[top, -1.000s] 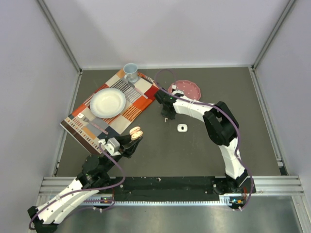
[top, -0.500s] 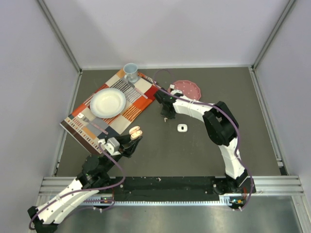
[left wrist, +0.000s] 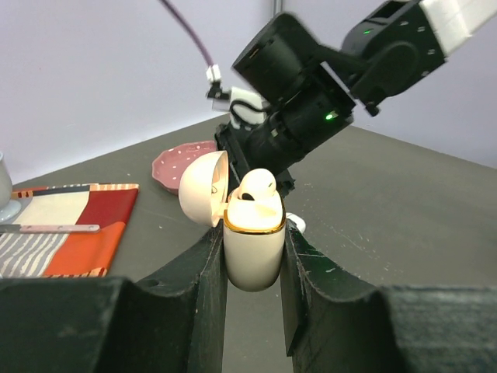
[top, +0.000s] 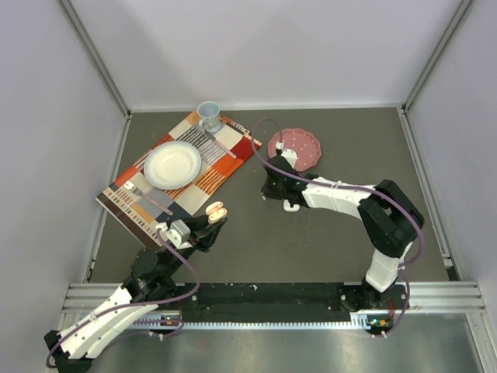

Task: Insert the wireless bluetooth earbuds into the charging case
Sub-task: Pick up the left earbud from the center of the board.

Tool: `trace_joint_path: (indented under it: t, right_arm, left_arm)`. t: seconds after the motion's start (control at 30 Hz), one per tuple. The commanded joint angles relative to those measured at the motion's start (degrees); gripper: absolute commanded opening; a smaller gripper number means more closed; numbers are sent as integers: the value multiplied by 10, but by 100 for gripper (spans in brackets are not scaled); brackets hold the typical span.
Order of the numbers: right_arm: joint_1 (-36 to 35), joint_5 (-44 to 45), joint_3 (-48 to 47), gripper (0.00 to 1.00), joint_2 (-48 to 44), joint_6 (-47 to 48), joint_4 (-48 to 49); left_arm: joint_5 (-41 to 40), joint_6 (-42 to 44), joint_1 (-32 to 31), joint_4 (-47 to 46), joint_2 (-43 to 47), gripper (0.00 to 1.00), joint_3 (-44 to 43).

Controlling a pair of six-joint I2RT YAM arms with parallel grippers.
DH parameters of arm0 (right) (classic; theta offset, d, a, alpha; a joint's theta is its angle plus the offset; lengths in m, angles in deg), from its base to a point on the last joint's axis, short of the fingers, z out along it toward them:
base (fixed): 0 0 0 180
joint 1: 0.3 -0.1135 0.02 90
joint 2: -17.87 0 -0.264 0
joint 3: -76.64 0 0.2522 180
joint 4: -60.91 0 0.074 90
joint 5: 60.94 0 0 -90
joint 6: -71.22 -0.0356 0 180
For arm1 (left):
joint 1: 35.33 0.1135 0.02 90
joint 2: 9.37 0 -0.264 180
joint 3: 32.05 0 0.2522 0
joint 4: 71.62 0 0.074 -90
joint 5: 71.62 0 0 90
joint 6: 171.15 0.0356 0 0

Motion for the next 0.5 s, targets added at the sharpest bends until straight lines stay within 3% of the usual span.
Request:
trace_joint_path:
  t: [0.0, 0.23, 0.47]
  right_arm:
    - [-31, 13, 51, 0, -115, 69, 162]
    - [-102, 113, 172, 0, -274, 154, 298]
    - [-139, 129, 258, 0, -402, 170, 428]
  left_arm:
    - [-4, -14, 1, -50, 87, 0, 2]
    - [-2, -22, 1, -93, 52, 0, 6]
    - [12, -36, 1, -162, 5, 0, 15]
